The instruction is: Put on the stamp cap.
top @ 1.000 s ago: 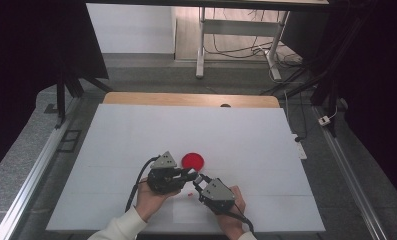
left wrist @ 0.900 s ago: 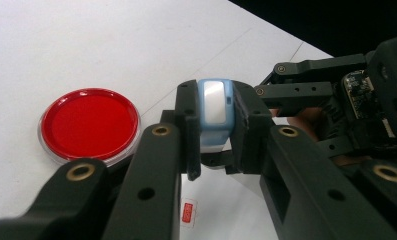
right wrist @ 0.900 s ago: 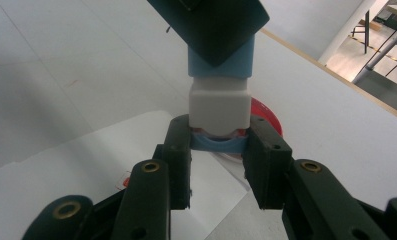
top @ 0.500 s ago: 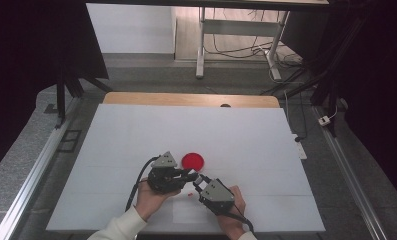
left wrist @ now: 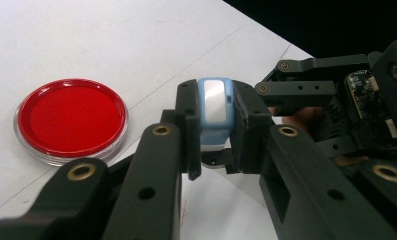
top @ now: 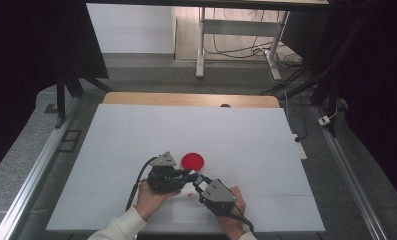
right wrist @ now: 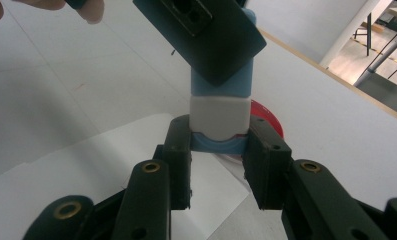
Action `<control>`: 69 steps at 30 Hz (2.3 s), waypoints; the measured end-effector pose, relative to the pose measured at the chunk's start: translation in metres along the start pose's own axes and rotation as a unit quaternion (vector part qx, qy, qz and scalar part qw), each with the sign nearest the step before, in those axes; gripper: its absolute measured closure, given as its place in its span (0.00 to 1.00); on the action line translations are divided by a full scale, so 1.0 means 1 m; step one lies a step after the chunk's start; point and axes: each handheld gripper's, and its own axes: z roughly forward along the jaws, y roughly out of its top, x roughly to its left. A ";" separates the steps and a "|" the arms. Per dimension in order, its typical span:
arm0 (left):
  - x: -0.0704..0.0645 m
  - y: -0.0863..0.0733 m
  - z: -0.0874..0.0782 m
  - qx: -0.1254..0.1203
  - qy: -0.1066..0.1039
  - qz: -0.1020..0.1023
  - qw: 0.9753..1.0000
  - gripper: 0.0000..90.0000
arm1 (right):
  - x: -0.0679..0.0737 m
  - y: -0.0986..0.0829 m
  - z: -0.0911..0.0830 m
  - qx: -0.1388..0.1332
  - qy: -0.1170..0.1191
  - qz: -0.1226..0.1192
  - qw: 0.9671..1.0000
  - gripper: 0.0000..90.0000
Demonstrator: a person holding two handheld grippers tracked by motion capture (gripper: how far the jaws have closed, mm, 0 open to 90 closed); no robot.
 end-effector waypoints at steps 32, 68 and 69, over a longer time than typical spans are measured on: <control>-0.001 0.000 0.000 -0.008 0.009 0.007 1.000 0.84 | -0.011 -0.005 0.004 0.020 0.031 0.012 0.999 0.60; 0.016 0.008 -0.026 -0.019 0.051 0.024 0.998 0.84 | -0.093 -0.047 -0.059 0.044 0.036 0.080 0.995 0.51; 0.016 0.008 -0.026 -0.018 0.052 0.025 0.998 0.84 | -0.094 -0.048 -0.060 0.048 0.035 0.079 0.995 0.51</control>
